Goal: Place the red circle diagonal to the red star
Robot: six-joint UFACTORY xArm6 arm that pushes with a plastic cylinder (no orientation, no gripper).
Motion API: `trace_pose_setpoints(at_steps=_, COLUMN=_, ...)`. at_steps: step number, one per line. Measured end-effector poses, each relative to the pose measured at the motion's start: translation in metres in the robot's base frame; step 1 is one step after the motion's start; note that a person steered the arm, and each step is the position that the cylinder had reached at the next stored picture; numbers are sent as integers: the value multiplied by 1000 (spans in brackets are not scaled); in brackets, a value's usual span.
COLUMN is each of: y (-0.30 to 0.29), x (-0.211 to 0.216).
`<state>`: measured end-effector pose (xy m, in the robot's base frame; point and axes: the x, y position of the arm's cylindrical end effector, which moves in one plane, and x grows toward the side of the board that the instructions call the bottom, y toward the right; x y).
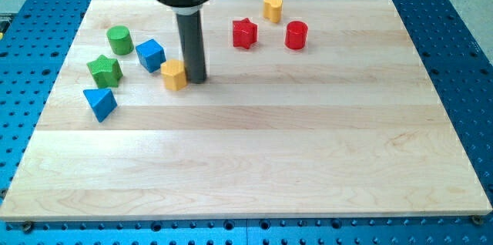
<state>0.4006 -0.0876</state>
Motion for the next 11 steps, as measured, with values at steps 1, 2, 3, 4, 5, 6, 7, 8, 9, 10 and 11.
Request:
trace_pose_setpoints(at_steps=1, y=-6, x=3)
trace_pose_setpoints(at_steps=2, y=75, x=0)
trace_pose_setpoints(at_steps=3, y=183, x=-6)
trace_pose_setpoints(at_steps=4, y=310, x=-67)
trace_pose_setpoints(at_steps=5, y=300, x=-131)
trace_pose_setpoints(at_steps=6, y=214, x=-130)
trace_pose_setpoints(at_steps=7, y=169, x=-58)
trace_pose_setpoints(at_steps=8, y=115, x=7)
trace_pose_setpoints(at_steps=9, y=164, x=-34)
trace_pose_setpoints(at_steps=10, y=126, x=-62)
trace_pose_setpoints(at_steps=11, y=78, x=-14)
